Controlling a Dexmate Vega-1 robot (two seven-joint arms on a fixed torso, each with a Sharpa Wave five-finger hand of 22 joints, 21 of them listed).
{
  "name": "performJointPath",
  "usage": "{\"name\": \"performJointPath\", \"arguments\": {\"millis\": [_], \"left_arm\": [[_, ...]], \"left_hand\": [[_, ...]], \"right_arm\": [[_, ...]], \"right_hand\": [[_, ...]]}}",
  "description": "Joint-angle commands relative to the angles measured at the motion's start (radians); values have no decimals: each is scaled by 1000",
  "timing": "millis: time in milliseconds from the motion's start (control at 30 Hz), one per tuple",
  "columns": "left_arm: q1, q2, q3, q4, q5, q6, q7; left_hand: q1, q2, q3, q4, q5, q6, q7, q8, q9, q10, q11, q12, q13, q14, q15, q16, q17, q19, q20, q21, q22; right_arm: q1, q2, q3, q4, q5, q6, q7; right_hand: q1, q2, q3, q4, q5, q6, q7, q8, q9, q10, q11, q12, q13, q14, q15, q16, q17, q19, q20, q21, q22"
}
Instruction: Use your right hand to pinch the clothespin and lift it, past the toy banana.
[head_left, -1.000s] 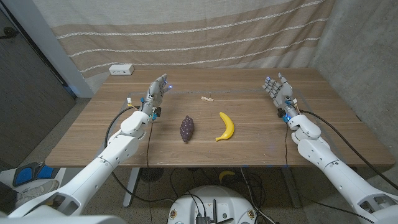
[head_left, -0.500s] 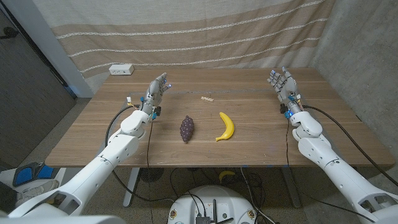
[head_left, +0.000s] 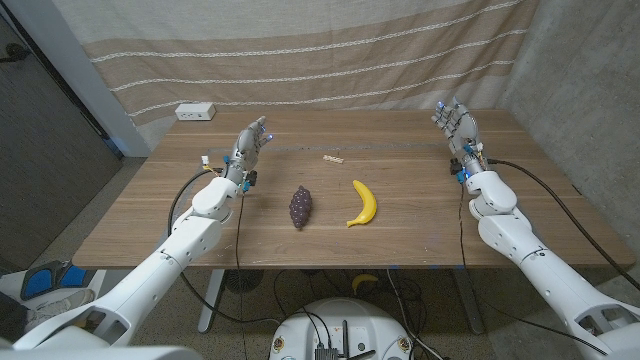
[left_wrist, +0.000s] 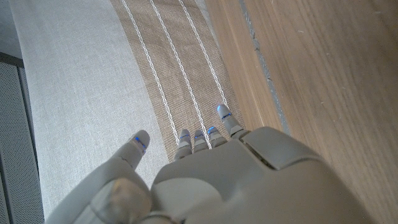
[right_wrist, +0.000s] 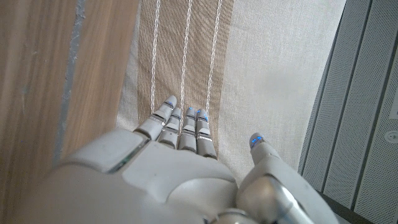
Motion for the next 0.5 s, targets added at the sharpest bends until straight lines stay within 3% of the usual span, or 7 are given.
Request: {"name": "performJointPath", "arguments": {"millis": [33,467,500], "left_arm": [[-10,-3,0,24,6,-20,-13],[-7,-5,2,19,11,-26,-9],[-5,-5,1,16,10,-24,-7]], "left_hand": [[-3,9,4,-8,-1,1,-4,5,4,-5,-2,6,2,-6,-9,-4,2,1,4,-3,4],[-4,10,7,-17,-2,1,-4,5,4,-3,1,7,2,-4,-9,-4,2,13,13,-10,4],[-4,10,7,-17,-2,1,-4,4,4,-3,2,7,2,-4,-8,-4,2,14,13,-11,4]], "right_arm": [[20,-24,-25,-45,-139,-2,-95],[20,-66,-35,-117,-272,-31,-174],[19,-70,-36,-123,-280,-35,-176]], "right_hand": [[27,0,8,-24,6,11,-3,9,3,16,-3,4,2,17,-4,6,-1,17,4,7,2],[69,9,29,-69,16,21,-24,7,4,30,-22,3,2,41,-13,15,-1,48,16,13,4],[73,9,30,-74,17,21,-24,7,4,31,-22,2,2,45,-17,17,0,55,7,15,4]]}}
